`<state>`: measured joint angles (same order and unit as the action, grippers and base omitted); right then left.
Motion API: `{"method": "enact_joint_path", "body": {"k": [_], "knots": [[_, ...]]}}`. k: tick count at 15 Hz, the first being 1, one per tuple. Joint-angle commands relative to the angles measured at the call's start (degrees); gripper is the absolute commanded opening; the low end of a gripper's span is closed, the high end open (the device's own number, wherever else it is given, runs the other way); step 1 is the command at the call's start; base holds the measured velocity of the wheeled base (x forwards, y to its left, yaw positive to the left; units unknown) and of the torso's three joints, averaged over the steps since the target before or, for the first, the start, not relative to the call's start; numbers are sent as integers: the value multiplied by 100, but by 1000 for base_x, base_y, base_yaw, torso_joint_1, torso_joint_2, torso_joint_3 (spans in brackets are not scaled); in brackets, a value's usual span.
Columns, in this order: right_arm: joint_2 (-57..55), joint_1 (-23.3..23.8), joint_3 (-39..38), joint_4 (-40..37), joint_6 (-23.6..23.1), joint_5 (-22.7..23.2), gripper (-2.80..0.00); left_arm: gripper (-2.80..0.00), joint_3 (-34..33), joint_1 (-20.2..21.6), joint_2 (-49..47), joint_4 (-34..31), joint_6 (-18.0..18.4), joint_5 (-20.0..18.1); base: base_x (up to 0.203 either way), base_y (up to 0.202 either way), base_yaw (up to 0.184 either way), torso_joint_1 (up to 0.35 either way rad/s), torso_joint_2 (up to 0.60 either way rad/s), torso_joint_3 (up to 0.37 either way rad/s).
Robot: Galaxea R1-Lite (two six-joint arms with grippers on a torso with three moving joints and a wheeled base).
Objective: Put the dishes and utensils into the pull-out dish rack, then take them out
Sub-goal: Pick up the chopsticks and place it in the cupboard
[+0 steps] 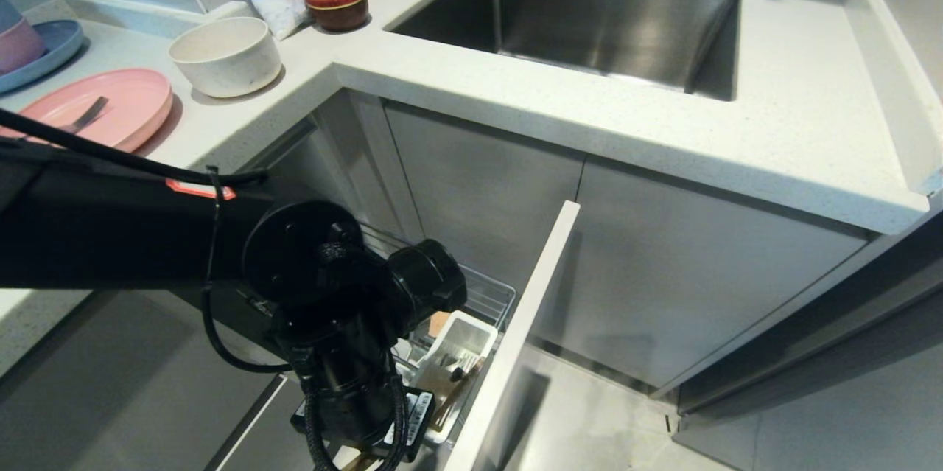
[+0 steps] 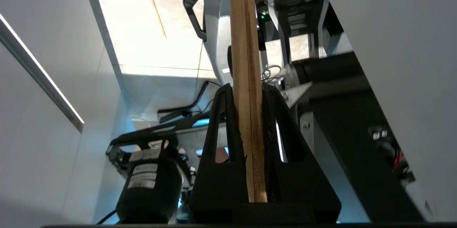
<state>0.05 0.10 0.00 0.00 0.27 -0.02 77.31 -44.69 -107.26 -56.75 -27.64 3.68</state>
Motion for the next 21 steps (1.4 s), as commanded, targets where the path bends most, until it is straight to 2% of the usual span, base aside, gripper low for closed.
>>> {"method": "enact_joint_path", "body": {"k": [1,7,8,11,21], "knots": [[21,-1,-9,0,0,1,-280,-280,-2,113,-282,264,-29,2,0,0,0,0,0,0],[21,-1,-9,0,0,2,-280,-280,42,335,-774,485,-38,-8,0,0,0,0,0,0],[21,-1,-9,0,0,-6,-280,-280,62,371,-847,577,-70,-108,0,0,0,0,0,0],[21,-1,-9,0,0,2,-280,-280,214,537,-919,673,-117,-728,0,0,0,0,0,0],[21,-1,-9,0,0,2,-280,-280,461,892,-1413,718,-128,-764,0,0,0,0,0,0]]}}
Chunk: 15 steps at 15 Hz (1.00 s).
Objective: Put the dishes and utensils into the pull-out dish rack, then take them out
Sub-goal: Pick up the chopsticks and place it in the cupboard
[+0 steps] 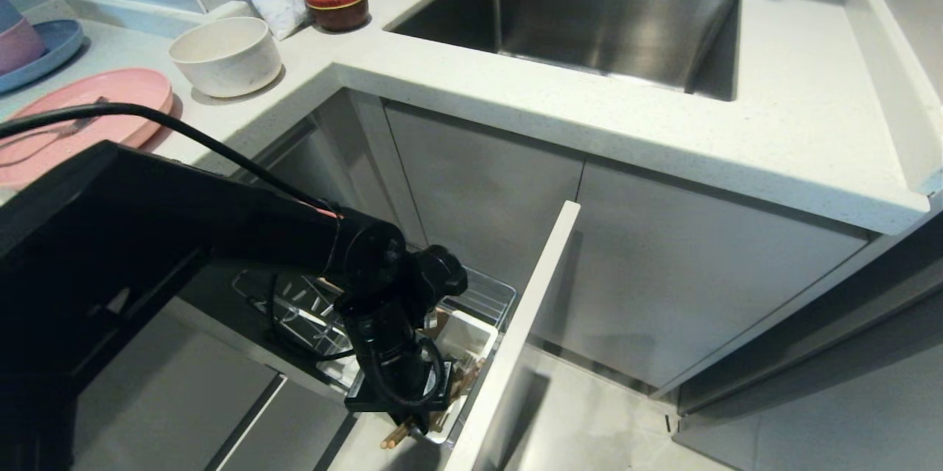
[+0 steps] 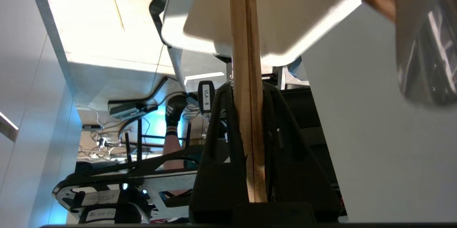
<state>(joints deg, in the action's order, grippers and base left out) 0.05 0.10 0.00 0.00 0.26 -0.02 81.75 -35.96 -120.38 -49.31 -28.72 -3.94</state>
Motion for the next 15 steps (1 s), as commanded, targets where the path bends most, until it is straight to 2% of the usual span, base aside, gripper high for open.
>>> {"method": "enact_joint_path", "body": {"k": [1,7,8,15], "knots": [[21,-1,-9,0,1,2,-280,-280,63,26,-161,-34,-19,-2,0,0,0,0,0,0],[21,-1,-9,0,1,2,-280,-280,69,36,-162,-61,-19,-2,0,0,0,0,0,0],[21,-1,-9,0,1,1,-280,0,69,36,-136,-68,-19,-2,0,0,0,0,0,0],[21,-1,-9,0,1,-5,-280,0,78,28,74,-71,-122,32,0,0,0,0,0,0]]}}
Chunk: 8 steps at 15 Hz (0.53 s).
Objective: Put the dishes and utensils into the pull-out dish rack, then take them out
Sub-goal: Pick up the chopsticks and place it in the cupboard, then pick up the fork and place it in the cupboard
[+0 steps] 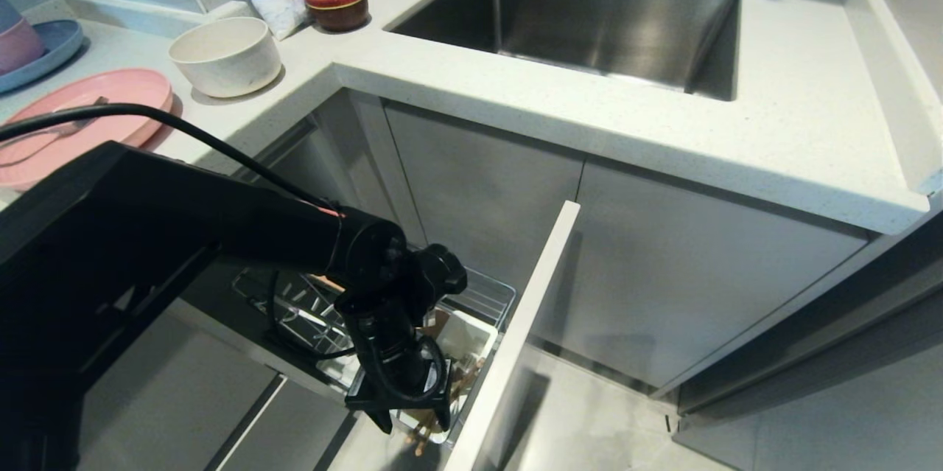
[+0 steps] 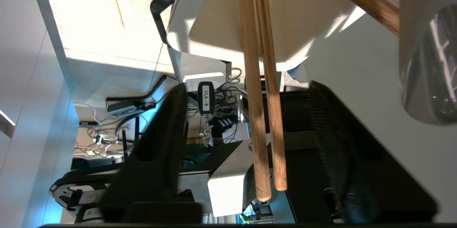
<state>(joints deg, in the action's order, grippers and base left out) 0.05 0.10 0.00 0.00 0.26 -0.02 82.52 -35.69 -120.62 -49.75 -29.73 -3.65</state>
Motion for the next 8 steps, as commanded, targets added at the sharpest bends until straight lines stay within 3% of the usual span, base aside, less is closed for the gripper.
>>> {"method": "enact_joint_path", "body": {"k": [1,4,8], "knots": [[21,-1,-9,0,1,0,-280,0,1,1,156,-43,-24,5,0,0,0,0,0,0],[21,-1,-9,0,1,2,-280,0,-6,1,514,-102,-18,25,0,0,0,0,0,0],[21,-1,-9,0,1,-6,-280,0,-34,-5,1111,-166,-21,359,0,0,0,0,0,0]]}}
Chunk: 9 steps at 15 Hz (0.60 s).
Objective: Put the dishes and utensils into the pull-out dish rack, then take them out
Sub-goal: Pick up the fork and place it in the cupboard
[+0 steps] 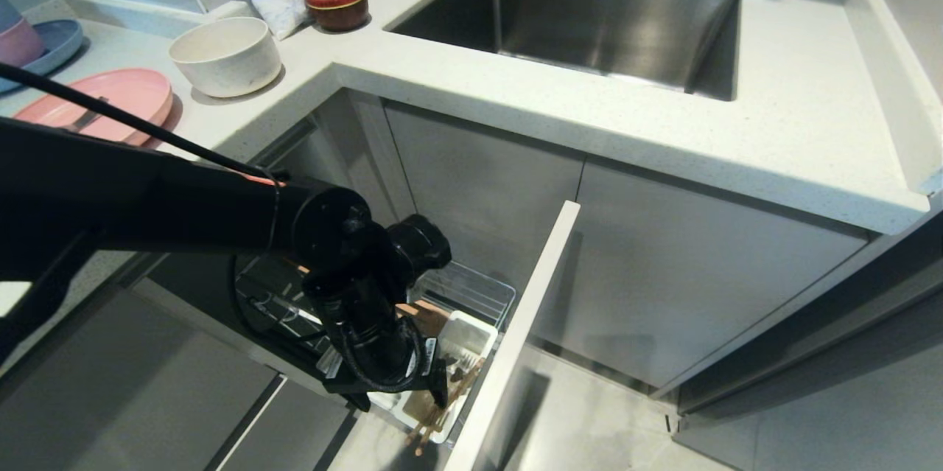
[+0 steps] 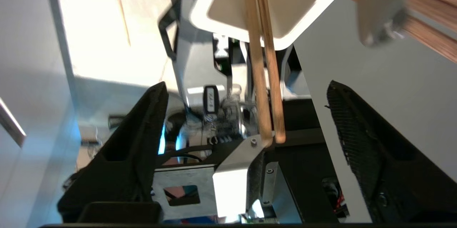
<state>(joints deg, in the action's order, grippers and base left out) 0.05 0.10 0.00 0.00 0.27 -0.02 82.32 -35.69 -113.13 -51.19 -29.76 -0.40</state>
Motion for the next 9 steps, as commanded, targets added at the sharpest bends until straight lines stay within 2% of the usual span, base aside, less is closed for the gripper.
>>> {"method": "enact_joint_path", "body": {"k": [1,3,4,6,9], "knots": [[21,-1,-9,0,0,-6,-280,0,-30,-16,550,-24,-15,70,0,0,0,0,0,0],[21,-1,-9,0,0,-6,-280,0,-47,-40,936,-30,-8,117,0,0,0,0,0,0],[21,-1,-9,0,0,-4,-280,-280,-71,-49,1187,-27,5,160,0,0,0,0,0,0],[21,-1,-9,0,0,2,-280,-280,-85,-60,1634,-23,23,283,0,0,0,0,0,0],[21,-1,-9,0,0,2,-280,-280,-84,-70,2254,-5,43,693,0,0,0,0,0,0]]}}
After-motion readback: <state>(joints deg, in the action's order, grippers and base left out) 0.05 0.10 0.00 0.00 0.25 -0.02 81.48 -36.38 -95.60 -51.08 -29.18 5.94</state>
